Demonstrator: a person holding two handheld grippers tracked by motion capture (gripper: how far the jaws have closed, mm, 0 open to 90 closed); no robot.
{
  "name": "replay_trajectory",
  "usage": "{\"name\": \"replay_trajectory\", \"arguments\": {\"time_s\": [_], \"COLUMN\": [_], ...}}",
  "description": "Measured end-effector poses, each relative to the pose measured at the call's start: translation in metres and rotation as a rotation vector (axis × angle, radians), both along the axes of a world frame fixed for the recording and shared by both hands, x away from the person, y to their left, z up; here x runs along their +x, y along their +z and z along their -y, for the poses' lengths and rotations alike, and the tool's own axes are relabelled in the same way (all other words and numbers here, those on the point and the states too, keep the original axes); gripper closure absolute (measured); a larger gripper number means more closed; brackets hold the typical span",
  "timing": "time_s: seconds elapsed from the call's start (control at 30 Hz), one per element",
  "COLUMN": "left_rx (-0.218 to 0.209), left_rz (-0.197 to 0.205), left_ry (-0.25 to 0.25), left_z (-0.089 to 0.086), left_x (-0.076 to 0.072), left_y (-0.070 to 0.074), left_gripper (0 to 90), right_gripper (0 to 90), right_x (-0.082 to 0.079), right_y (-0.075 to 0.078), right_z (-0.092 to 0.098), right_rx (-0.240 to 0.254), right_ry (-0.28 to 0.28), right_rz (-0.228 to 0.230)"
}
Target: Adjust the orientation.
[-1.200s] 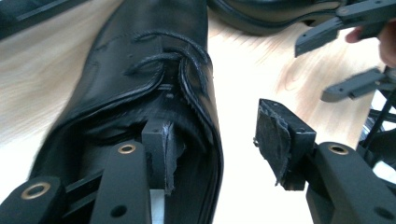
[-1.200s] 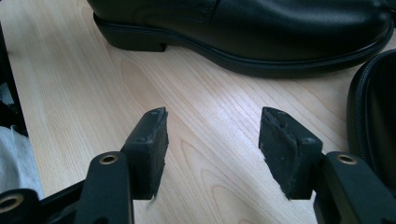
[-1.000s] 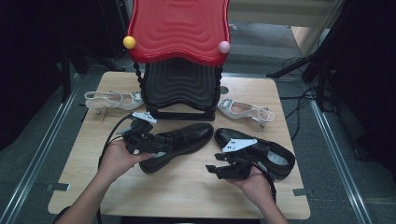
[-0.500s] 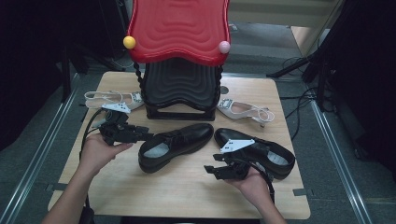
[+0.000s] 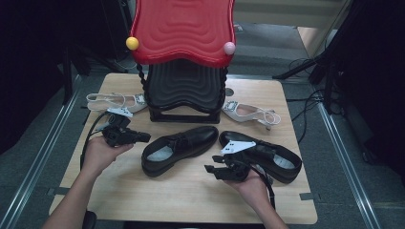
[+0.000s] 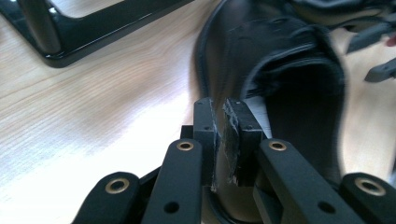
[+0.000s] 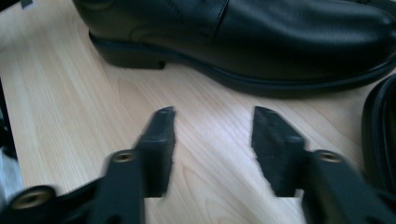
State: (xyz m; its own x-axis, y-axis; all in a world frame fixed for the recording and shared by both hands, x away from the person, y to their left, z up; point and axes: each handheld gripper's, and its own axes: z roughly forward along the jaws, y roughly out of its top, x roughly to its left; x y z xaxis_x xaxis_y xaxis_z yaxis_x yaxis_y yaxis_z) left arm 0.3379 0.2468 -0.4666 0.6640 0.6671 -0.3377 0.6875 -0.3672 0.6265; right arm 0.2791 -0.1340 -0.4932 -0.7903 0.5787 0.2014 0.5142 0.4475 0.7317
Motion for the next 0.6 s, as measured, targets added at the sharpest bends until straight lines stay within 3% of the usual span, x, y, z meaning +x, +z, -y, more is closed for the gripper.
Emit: {"name": "replay_trajectory", "arguments": {"time_s": [0.03,0.07,0.1,0.13,0.2,0.23,0.27,0.4,0.5,0.6], "left_rx": [-0.008,-0.010,0.024,0.024,0.008,0.011,0.017,0.016,0.026,-0.006], "left_rz": [-0.009,-0.013,-0.003,-0.007,-0.024,-0.039,-0.043,-0.061,-0.072,-0.087], "left_ry": [0.001,0.003,-0.001,0.001,0.004,-0.003,-0.007,-0.022,-0.031,-0.033], "left_z": [0.001,0.002,0.004,0.005,0.006,0.007,0.007,0.009,0.014,0.016], "left_x": [0.001,0.002,0.004,0.005,0.006,0.007,0.007,0.010,0.012,0.013], "left_y": [-0.002,-0.005,-0.009,-0.012,-0.014,-0.019,-0.021,-0.024,-0.028,-0.029], "left_gripper": [83.5,83.1,83.1,83.1,83.4,83.5,83.9,87.5,88.1,89.5], "right_gripper": [75.3,81.2,85.3,87.9,88.8,90.0,90.0,90.0,90.0,90.0], "right_x": [0.002,0.004,0.005,0.007,0.008,0.011,0.014,0.025,0.031,0.033], "right_y": [0.000,0.000,-0.002,-0.003,-0.004,-0.005,-0.006,-0.005,-0.007,-0.009], "right_z": [-0.002,-0.004,-0.008,-0.013,-0.018,-0.028,-0.031,-0.039,-0.040,-0.041], "right_rx": [0.005,0.003,0.000,-0.011,-0.030,-0.064,-0.063,-0.057,-0.016,-0.003], "right_ry": [-0.006,-0.007,-0.008,-0.001,0.011,0.026,0.026,0.008,-0.002,-0.006], "right_rz": [-0.004,-0.001,0.007,-0.002,0.009,0.044,0.052,0.025,0.017,0.007]}}
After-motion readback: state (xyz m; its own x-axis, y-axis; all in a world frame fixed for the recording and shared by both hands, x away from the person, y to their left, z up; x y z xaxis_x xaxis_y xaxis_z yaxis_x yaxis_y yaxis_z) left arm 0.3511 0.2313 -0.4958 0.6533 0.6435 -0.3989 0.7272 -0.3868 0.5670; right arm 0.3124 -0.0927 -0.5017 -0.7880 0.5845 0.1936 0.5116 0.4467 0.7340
